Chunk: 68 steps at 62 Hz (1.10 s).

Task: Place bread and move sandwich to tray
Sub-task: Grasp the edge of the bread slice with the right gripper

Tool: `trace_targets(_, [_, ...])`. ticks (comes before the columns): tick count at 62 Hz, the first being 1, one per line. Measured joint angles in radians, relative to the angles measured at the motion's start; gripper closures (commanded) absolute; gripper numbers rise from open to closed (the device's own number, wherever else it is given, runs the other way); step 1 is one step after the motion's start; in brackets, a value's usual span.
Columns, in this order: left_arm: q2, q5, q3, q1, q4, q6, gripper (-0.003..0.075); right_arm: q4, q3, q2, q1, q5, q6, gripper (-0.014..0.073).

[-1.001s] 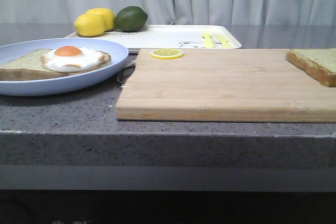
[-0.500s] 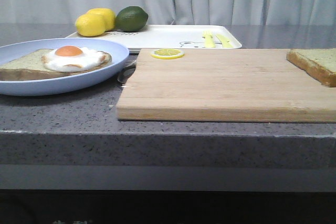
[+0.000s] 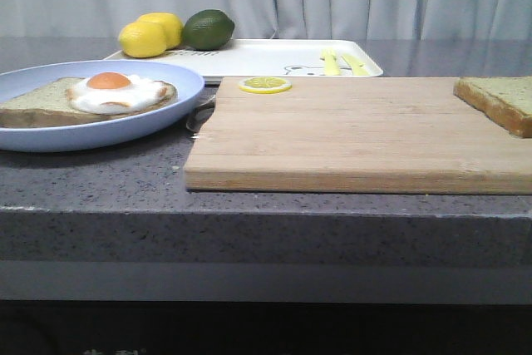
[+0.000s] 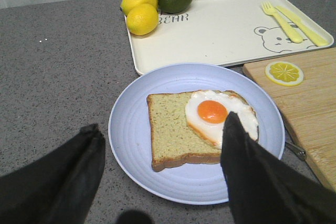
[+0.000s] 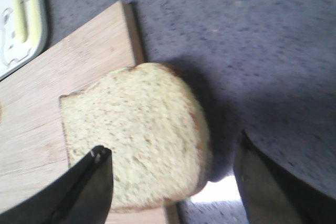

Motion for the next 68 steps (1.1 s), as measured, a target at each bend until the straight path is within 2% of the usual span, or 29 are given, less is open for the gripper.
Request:
trace_targets(25, [0.0, 0.0, 0.0, 0.0, 0.0, 0.0, 0.0248, 0.07, -0.116, 0.248, 0.0, 0.1, -0.076, 0.0085])
trace_targets(60, [0.0, 0.0, 0.0, 0.0, 0.0, 0.0, 0.0248, 0.131, -0.126, 0.358, 0.045, 0.13, -0.142, 0.0088])
trace_targets(68, [0.0, 0.0, 0.0, 0.0, 0.0, 0.0, 0.0248, 0.15, -0.126, 0.367, 0.046, 0.136, -0.161, 0.0144])
